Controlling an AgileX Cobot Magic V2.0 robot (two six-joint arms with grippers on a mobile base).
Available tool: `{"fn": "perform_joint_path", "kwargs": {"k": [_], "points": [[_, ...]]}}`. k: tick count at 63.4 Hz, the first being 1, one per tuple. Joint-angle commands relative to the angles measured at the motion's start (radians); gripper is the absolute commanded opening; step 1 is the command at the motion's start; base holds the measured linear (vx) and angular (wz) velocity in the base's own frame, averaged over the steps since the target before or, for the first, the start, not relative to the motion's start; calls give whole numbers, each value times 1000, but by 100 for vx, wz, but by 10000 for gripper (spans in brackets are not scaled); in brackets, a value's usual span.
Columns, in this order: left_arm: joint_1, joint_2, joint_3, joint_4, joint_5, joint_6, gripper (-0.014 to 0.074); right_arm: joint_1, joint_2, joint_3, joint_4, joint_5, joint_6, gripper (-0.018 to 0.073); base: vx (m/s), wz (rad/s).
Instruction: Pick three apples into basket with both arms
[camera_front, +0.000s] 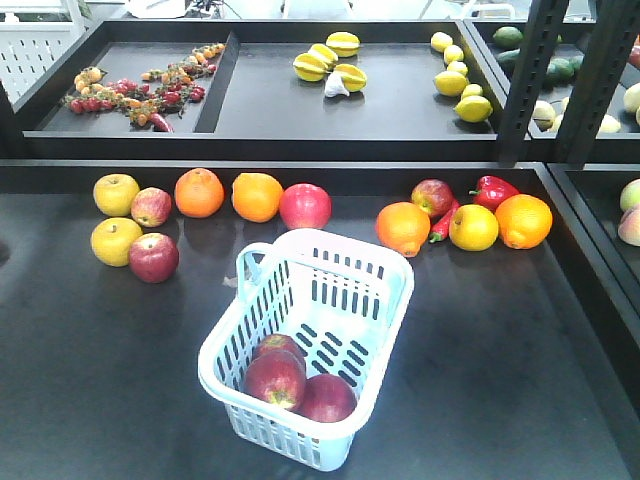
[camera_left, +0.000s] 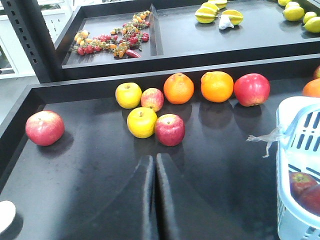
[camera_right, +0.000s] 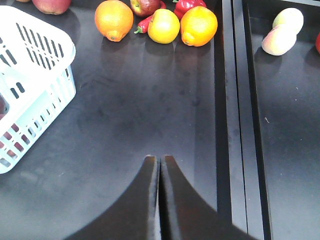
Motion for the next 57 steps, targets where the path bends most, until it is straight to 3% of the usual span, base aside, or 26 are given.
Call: {"fn": "perform_joint_path", "kwargs": {"k": [1, 46, 57], "points": [[-1, 6, -26, 12, -62, -8, -8, -8, 1, -28, -14, -61, -4, -9, 0, 0], [-1, -4, -25, 12, -64, -8, -8, -8, 1, -28, -14, -61, -4, -9, 0, 0], [-1, -65, 41, -54, -214, -8, -8, -8, 1, -28, -14, -60, -4, -9, 0, 0]]}}
